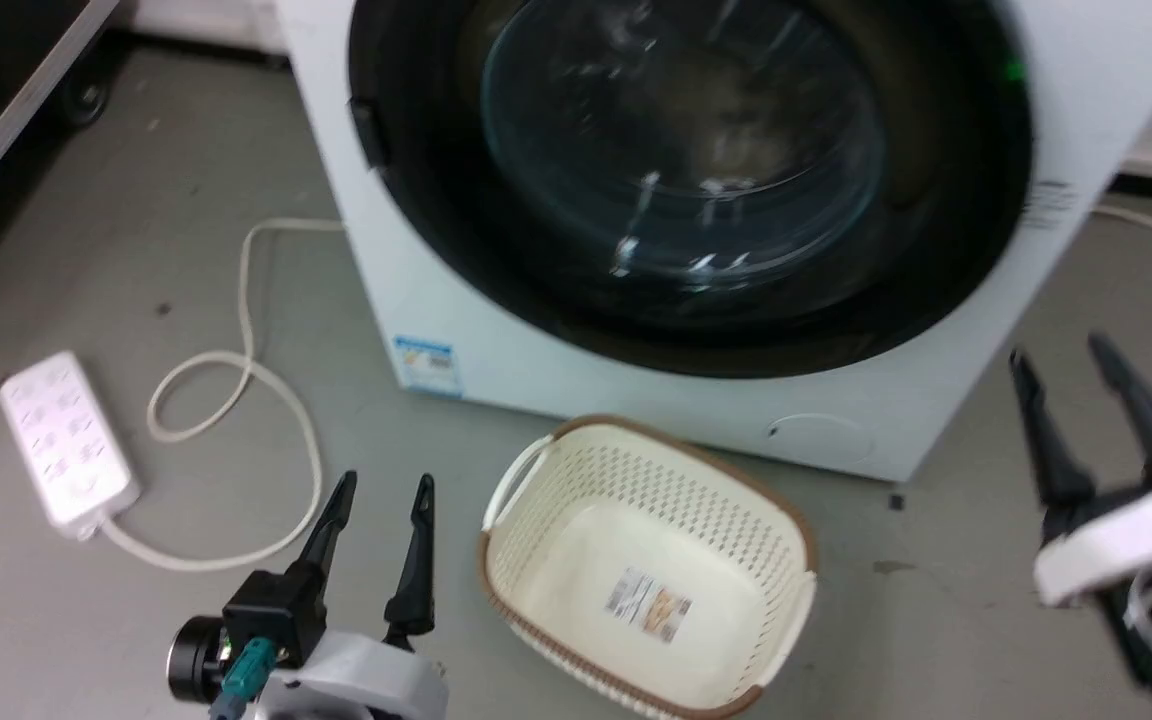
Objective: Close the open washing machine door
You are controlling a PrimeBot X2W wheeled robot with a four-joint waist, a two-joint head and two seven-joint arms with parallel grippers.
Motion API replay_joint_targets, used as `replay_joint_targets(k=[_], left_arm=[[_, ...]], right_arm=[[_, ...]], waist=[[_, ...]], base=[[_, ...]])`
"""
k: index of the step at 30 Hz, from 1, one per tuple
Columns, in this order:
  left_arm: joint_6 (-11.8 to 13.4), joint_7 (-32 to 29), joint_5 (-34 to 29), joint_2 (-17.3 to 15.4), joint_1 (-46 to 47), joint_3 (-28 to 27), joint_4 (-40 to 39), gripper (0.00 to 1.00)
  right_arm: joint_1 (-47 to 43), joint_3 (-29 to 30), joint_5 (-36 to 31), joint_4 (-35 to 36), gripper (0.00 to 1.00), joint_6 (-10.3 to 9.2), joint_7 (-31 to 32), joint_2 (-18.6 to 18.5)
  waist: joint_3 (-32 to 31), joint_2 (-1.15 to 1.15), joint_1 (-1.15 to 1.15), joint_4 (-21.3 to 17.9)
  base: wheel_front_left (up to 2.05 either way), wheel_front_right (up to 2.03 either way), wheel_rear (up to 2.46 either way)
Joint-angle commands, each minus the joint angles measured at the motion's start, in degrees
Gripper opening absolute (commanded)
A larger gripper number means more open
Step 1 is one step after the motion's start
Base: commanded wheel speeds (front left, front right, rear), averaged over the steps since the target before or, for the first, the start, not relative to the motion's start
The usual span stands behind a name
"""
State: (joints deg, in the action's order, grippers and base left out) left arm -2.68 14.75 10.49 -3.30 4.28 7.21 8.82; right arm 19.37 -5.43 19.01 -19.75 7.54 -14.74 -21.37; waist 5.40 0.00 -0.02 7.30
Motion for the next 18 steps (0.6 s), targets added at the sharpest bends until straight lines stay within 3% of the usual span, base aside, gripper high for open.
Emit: replay_joint_targets(k=[1, 3, 7, 18], left_arm=[[-0.43, 0.25, -0.48, -0.28, -1.29, -0.59, 0.15, 1.0], [-0.58, 0.25, -0.52, -0.27, -1.66, -0.8, 0.25, 1.0], [-1.62, 0.25, -1.04, -0.16, -3.45, -0.94, 1.35, 1.0], [-2.56, 0.25, -1.85, -0.03, -4.37, -0.82, 2.91, 1.0]], right_arm=[[-4.82, 2.62, -2.45, 3.46, 1.0, -0.05, -0.24, 3.31], [-6.78, 3.8, -3.59, 5.0, 1.0, -0.05, -0.25, 4.86], [-17.24, 8.49, -9.32, 12.59, 1.0, -0.05, -0.25, 13.84], [-22.44, 8.97, -12.61, 13.41, 1.0, -0.05, -0.26, 17.27]], waist=[[-3.25, 0.0, 0.02, -3.22], [-3.63, 0.0, 0.02, -3.64], [-5.07, 0.0, 0.02, -4.96], [-5.71, 0.0, 0.02, -5.22]], base=[[0.0, 0.0, 0.0], [0.0, 0.0, 0.0], [0.0, 0.0, 0.0], [0.0, 0.0, 0.0]])
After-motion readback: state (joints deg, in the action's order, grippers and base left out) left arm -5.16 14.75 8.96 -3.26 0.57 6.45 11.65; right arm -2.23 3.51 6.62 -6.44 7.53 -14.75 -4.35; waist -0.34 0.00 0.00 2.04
